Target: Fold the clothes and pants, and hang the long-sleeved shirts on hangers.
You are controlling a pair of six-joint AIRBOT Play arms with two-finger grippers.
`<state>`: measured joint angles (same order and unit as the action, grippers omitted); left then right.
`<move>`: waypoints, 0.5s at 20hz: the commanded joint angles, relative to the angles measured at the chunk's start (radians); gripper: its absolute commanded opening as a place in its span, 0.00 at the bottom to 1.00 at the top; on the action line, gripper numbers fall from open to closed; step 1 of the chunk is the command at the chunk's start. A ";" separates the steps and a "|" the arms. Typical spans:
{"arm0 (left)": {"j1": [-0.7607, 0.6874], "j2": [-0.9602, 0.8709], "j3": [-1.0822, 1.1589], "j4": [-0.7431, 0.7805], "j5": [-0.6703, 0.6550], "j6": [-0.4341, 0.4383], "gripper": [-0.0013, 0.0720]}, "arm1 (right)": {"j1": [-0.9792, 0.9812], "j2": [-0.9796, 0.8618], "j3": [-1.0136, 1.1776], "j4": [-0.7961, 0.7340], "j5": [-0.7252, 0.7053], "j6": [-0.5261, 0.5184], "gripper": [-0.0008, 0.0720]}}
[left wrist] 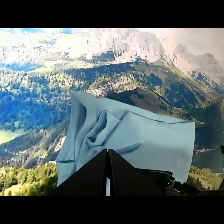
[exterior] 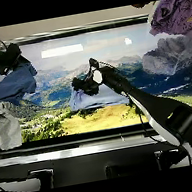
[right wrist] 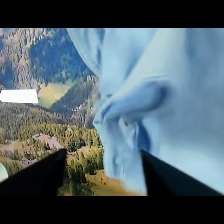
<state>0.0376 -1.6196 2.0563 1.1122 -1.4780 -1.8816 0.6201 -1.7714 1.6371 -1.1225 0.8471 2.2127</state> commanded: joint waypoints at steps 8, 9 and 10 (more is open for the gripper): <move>0.000 0.001 0.000 0.000 0.000 0.000 0.04 | -0.350 0.190 0.001 0.042 0.280 -0.274 0.93; 0.000 0.001 0.000 0.000 0.000 0.000 0.04 | -0.439 0.205 0.001 0.042 0.334 -0.328 0.94; 0.000 0.001 0.000 0.000 0.000 0.000 0.04 | -0.527 0.209 0.000 0.047 0.385 -0.381 0.94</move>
<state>0.0376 -1.6192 2.0563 1.1122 -1.4780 -1.8816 0.2913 -1.6073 1.6375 -1.0851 1.0794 1.9759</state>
